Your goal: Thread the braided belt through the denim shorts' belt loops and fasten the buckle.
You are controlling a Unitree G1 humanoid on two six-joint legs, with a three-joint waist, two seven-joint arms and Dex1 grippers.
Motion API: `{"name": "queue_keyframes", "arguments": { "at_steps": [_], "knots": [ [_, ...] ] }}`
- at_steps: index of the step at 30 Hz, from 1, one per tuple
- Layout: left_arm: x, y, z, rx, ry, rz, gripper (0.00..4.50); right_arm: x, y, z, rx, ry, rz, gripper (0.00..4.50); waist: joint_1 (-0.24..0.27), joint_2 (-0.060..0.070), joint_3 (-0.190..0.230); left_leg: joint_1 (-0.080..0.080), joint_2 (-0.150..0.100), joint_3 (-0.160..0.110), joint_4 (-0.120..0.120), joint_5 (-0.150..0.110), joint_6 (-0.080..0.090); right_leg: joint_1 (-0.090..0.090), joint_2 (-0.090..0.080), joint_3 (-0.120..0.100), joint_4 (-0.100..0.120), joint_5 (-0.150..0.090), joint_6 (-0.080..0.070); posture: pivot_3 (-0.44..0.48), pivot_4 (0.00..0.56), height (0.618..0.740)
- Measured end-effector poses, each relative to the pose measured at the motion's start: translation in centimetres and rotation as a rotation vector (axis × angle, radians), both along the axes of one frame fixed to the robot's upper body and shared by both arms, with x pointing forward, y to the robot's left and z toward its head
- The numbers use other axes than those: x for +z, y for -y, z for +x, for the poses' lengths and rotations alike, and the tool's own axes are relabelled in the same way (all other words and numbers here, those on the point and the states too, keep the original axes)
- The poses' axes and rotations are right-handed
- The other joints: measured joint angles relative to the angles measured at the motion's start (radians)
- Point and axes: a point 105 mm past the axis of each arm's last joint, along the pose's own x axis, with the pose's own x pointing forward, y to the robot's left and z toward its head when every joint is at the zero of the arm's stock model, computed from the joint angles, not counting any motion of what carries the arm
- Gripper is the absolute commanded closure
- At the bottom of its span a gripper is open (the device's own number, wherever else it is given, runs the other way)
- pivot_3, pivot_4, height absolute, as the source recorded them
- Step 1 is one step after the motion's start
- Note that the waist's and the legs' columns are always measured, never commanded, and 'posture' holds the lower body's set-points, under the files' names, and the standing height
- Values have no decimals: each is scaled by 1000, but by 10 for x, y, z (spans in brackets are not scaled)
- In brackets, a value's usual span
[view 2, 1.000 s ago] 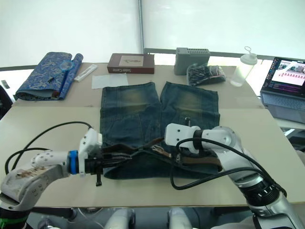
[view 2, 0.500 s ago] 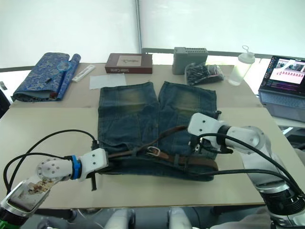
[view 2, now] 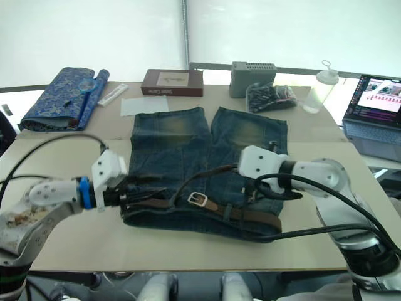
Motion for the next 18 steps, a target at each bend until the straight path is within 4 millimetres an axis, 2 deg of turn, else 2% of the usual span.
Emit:
{"name": "queue_keyframes", "arguments": {
  "at_steps": [2,4,7,13,16,18],
  "knots": [
    [6,17,4,-34,33,11,1797,2,-14,0,56,1,-4,4500,-7,-1,0,0,0,0,0,0,0,0,1,1,0,0,0,0,150,718],
    [5,29,8,-56,40,28,1797,2,-21,2,85,-3,-12,4500,-8,-1,1,-1,0,0,0,0,0,-1,1,1,0,2,6,0,150,718],
    [6,45,18,-68,81,48,1797,10,-39,4,151,29,-21,4500,-7,-2,1,-2,0,-1,-1,0,0,-2,2,1,1,2,6,0,150,718],
    [-13,40,30,-23,101,132,1797,10,-42,5,159,25,-16,4500,-3,-2,1,-3,0,-2,-1,0,0,-2,2,1,0,2,7,0,150,718],
    [-18,39,34,-8,102,138,2654,10,-42,5,161,24,-14,4500,-3,-2,1,-3,0,-1,-1,0,0,-2,2,1,1,2,6,0,150,718],
    [-18,40,34,-11,105,130,3456,10,-43,5,162,25,-13,4500,-3,-2,1,-2,0,-1,-1,0,0,-2,2,1,1,1,4,0,150,718]
  ]
}}
